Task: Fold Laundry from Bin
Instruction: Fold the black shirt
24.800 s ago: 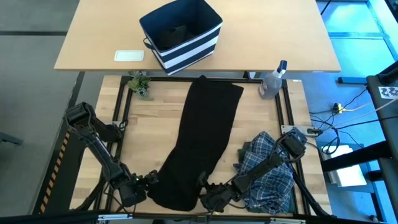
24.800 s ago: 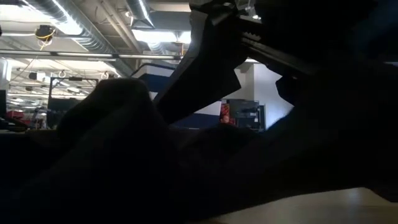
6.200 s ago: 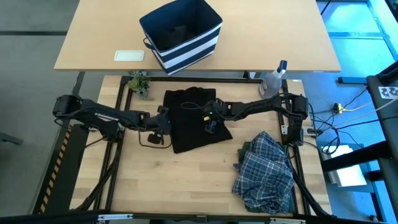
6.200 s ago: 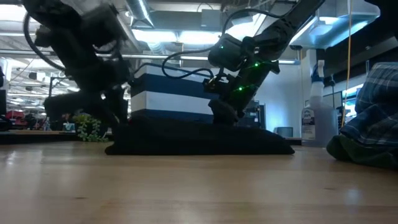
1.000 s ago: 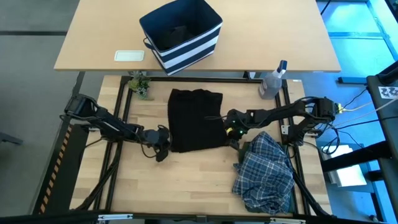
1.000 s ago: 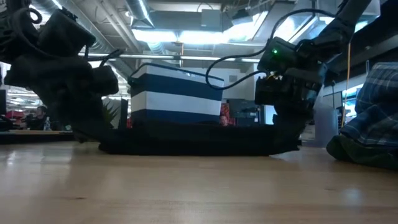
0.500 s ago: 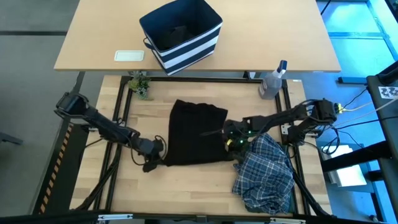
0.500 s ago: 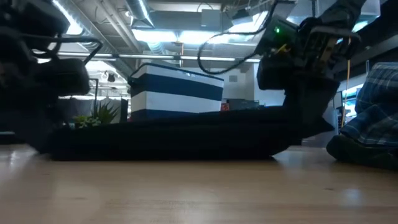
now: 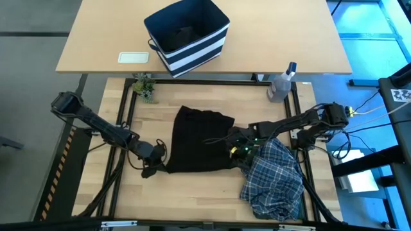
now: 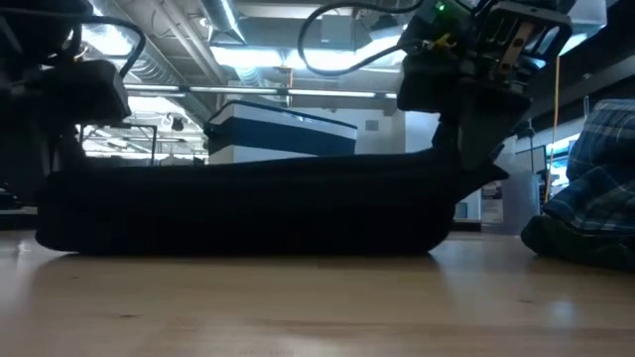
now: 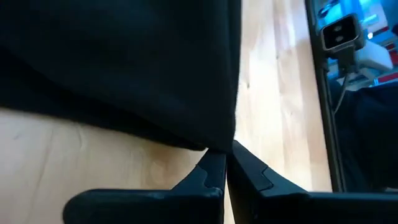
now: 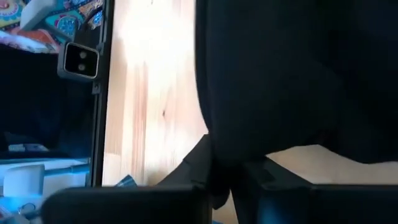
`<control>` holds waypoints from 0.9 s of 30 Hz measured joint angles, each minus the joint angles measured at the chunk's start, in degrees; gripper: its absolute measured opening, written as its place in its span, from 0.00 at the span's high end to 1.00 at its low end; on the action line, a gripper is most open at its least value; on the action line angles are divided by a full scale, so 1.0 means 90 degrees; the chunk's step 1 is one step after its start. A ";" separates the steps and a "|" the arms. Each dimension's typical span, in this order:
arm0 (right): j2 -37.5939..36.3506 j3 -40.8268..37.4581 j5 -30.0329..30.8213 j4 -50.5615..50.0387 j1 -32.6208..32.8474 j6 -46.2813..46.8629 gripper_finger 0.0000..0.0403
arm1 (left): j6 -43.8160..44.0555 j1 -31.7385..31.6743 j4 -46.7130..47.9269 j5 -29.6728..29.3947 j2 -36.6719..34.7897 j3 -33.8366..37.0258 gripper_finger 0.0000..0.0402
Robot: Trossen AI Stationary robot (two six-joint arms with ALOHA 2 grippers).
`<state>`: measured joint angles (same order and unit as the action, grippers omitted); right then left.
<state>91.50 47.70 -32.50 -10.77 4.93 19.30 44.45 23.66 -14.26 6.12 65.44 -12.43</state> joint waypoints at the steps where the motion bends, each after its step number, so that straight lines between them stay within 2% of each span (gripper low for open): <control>1: 0.0000 0.0000 0.0017 0.0000 -0.0002 0.0060 0.91 | 0.0000 0.0009 0.0000 -0.0009 -0.0056 0.0000 1.00; 5: 0.0011 0.0000 0.0154 -0.0067 0.0043 0.0520 0.97 | 0.0000 0.0183 0.0078 -0.0033 -0.0266 -0.0055 1.00; 8: 0.0060 0.0002 0.0261 -0.0161 0.0239 0.0525 0.96 | 0.0012 0.0367 0.0398 0.0084 -0.0387 -0.0210 1.00; 11: 0.0112 0.0010 0.0281 -0.0107 0.0421 0.0526 0.88 | 0.0188 0.0544 0.0750 0.0434 -0.0397 -0.0302 1.00; 16: 0.0114 0.0002 0.0331 -0.0160 0.0593 0.0550 0.69 | 0.0774 0.0644 0.0753 0.1290 -0.0397 -0.0318 0.97; 19: 0.0108 0.0005 0.0422 -0.0162 0.0563 0.0510 0.60 | 0.0935 0.0648 0.0755 0.1429 -0.0418 -0.0328 0.96; 24: 0.0107 0.0283 0.1590 -0.0454 0.0228 0.0262 0.55 | 0.0712 0.0605 0.0861 0.1420 -0.0654 -0.0504 0.98; 27: 0.0107 0.0549 0.2289 -0.0717 -0.0063 0.0074 0.56 | 0.0796 0.0595 0.1589 0.1366 -0.0932 -0.0600 0.99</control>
<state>92.47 52.64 -11.90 -17.23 4.36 19.96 51.62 29.02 0.04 18.41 57.06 -17.82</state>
